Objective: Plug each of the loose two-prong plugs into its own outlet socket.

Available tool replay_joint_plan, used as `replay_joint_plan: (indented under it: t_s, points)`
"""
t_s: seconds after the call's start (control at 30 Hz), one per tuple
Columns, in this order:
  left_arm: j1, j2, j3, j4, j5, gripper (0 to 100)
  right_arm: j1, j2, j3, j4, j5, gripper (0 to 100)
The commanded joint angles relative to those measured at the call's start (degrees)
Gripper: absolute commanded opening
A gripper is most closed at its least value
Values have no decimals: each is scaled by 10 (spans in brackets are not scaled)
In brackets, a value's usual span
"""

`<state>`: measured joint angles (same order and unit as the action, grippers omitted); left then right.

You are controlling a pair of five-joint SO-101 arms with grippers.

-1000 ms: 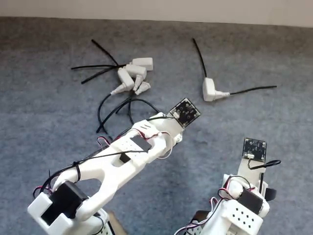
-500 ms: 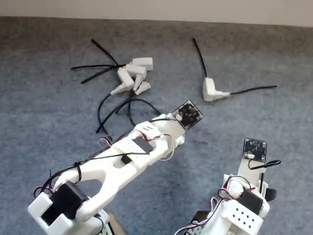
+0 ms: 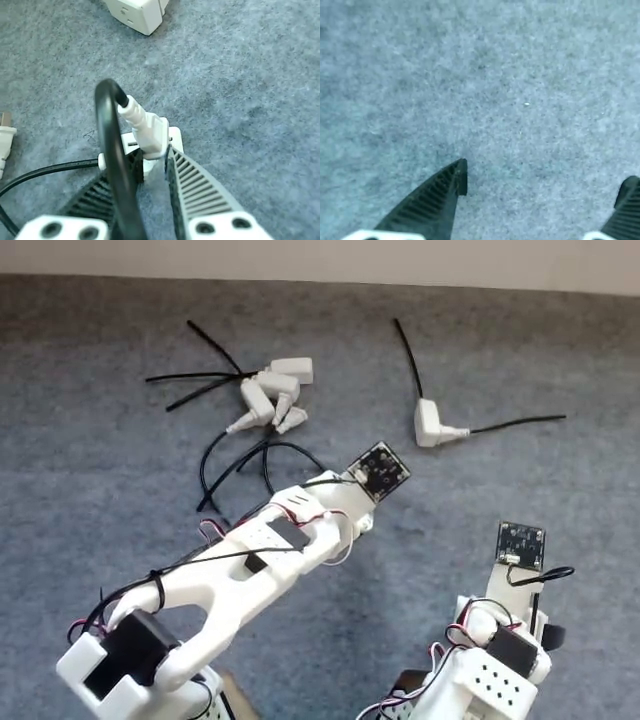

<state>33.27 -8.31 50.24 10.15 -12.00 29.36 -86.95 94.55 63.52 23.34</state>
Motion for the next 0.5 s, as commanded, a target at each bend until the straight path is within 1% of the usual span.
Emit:
replay_joint_plan:
  t_s: [0.0,0.1,0.2,0.4,0.47]
  points:
    - [-14,-5,-2,-11,-2,7,-7,-3,18,-17,2,433]
    - [-12,-3,-2,-11,6,7,-7,-3,18,-17,2,433]
    - [-14,-3,-2,-10,64,7,-7,-3,18,-17,2,433]
    - [-13,-2,0,-5,115,7,-7,-3,18,-17,2,433]
    - [-12,-2,-2,11,124,7,-7,-3,18,-17,2,433]
